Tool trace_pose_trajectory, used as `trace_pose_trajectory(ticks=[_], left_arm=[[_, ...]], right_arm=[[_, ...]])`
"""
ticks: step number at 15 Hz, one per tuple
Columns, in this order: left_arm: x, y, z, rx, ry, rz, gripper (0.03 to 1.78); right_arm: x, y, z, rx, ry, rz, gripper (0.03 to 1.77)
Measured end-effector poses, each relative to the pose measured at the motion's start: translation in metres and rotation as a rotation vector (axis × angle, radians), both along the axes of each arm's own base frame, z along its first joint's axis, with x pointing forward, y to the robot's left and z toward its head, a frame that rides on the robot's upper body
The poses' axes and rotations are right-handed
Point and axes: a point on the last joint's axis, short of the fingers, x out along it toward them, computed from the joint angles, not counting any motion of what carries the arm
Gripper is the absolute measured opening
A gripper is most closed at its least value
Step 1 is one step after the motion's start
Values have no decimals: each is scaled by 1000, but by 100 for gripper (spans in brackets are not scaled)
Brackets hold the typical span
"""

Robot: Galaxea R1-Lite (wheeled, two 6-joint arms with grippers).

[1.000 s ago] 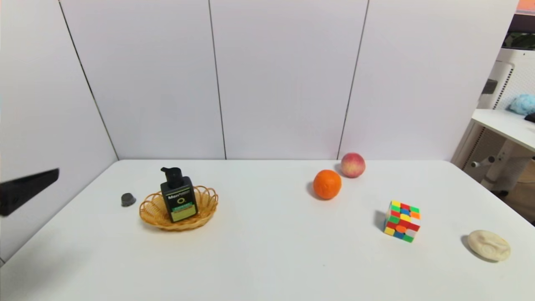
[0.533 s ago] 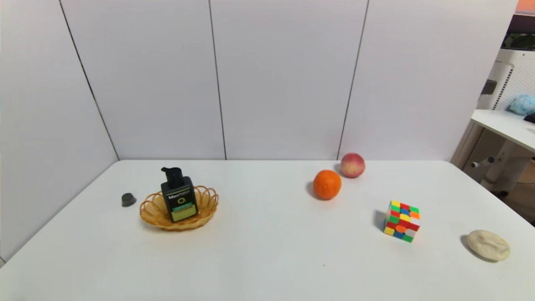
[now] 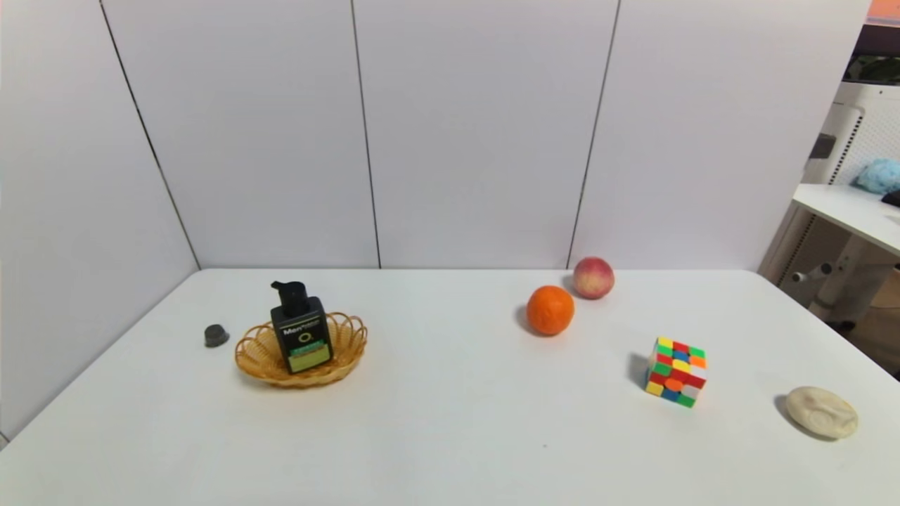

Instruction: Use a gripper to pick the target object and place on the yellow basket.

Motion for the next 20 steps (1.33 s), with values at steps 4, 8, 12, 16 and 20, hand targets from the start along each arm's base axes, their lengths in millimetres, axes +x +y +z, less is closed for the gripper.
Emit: trace_pose_trajectory(ticks=[4, 8, 12, 16, 20], left_arm=[[-2, 1, -1, -64, -30, 29, 169], [-3, 1, -1, -67, -34, 31, 169], [-3, 1, -1, -68, -34, 30, 169], [-3, 1, -1, -68, -34, 31, 169], [-3, 1, -1, -67, -34, 30, 169]], right_arm=[[0, 0, 0, 0, 0, 0, 169], [0, 0, 0, 0, 0, 0, 169], [0, 0, 0, 0, 0, -1, 169], [0, 0, 0, -10, 1, 0, 169], [0, 0, 0, -1, 1, 0, 169]])
